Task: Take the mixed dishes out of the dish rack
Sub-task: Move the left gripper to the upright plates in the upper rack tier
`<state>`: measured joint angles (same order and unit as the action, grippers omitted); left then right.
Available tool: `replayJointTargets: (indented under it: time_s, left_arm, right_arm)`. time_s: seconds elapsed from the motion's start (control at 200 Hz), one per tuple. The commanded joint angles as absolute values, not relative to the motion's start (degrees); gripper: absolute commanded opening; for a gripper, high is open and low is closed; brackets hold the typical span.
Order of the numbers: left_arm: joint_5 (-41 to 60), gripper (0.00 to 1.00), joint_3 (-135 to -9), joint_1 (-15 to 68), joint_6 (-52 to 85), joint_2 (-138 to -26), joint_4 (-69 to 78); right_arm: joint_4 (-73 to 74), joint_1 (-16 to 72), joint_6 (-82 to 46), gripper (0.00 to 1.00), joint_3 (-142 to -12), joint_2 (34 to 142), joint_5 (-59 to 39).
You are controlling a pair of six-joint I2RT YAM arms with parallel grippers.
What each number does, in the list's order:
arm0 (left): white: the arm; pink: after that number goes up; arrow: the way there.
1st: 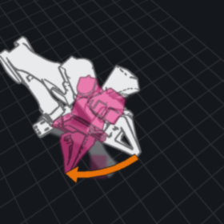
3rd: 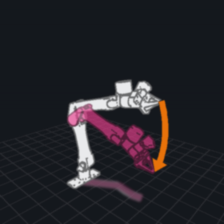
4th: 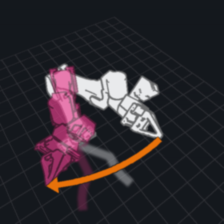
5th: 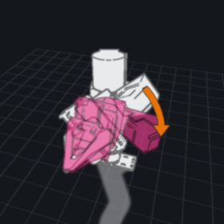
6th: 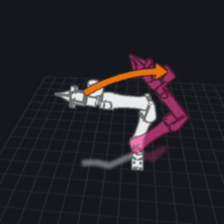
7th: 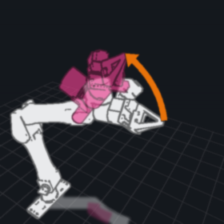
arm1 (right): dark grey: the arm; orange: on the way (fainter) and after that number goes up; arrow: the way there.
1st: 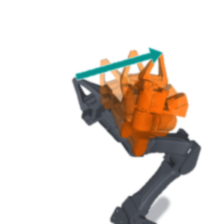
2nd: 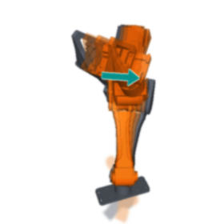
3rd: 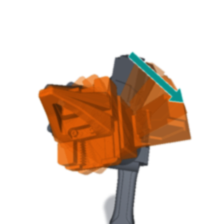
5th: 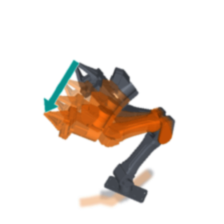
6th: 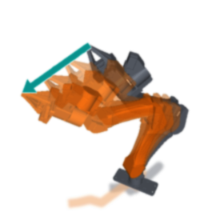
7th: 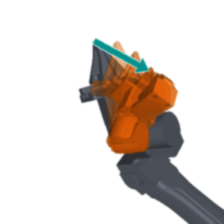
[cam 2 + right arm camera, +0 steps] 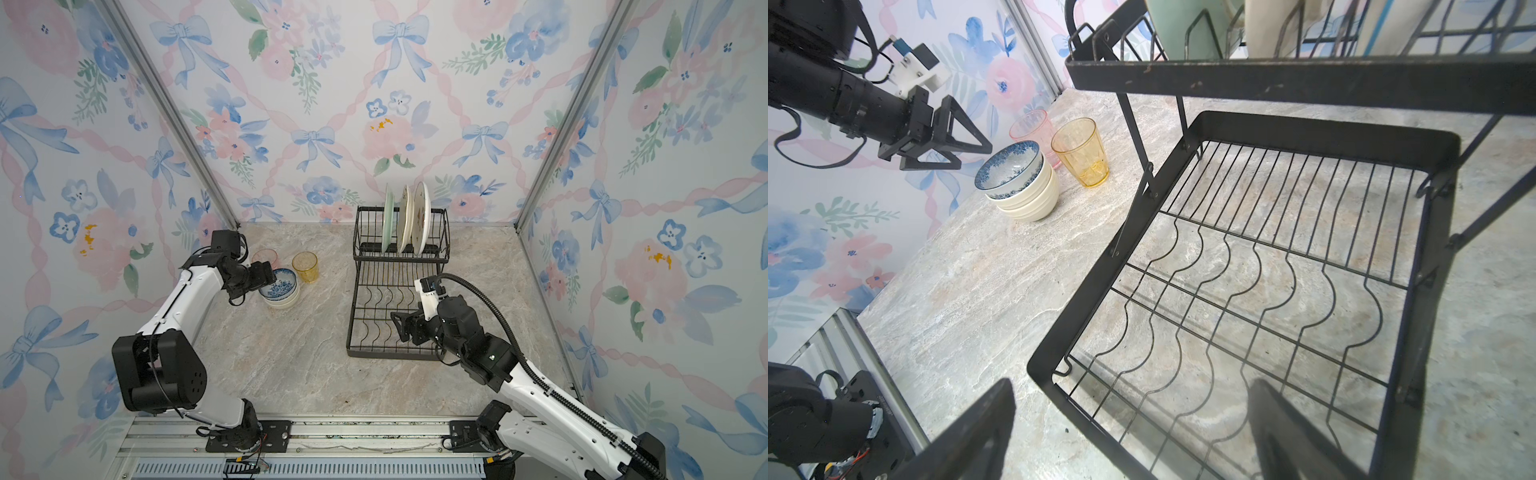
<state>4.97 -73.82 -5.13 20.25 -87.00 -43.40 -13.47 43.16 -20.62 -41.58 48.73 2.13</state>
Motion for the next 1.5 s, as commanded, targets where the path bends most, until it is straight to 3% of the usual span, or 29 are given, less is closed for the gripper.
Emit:
replayJointTargets:
  time_s: [0.0, 0.205, 0.585, 0.835, 1.23, 1.495]
  left_arm:
    - [4.54, 0.98, -77.68, 0.05, 22.10, -82.25, -43.13]
    - [-1.08, 0.98, -82.85, 14.52, 27.19, -80.36, -42.44]
    - [-15.92, 0.98, -81.67, 36.56, 31.96, -79.19, -28.16]
    - [-19.35, 0.98, -83.57, 41.14, 29.78, -79.11, -25.95]
    - [-19.61, 0.98, -80.19, 44.60, 25.75, -80.31, -10.51]
    - [-17.01, 0.84, -79.23, 44.95, 24.79, -84.20, -1.30]
  right_arm:
    - [-14.29, 42.38, -22.36, 0.91, -41.25, 48.34, 2.45]
    - [-17.17, 42.27, -23.46, 1.00, -41.43, 47.35, 4.26]
    - [-24.16, 41.57, -21.71, 0.97, -40.79, 38.98, 13.07]
    - [-25.50, 41.38, -23.62, 0.97, -41.37, 37.62, 13.79]
    - [-29.95, 41.36, -29.54, 0.97, -40.46, 32.88, 13.71]
    - [-32.71, 41.33, -31.99, 0.97, -39.29, 28.51, 13.89]
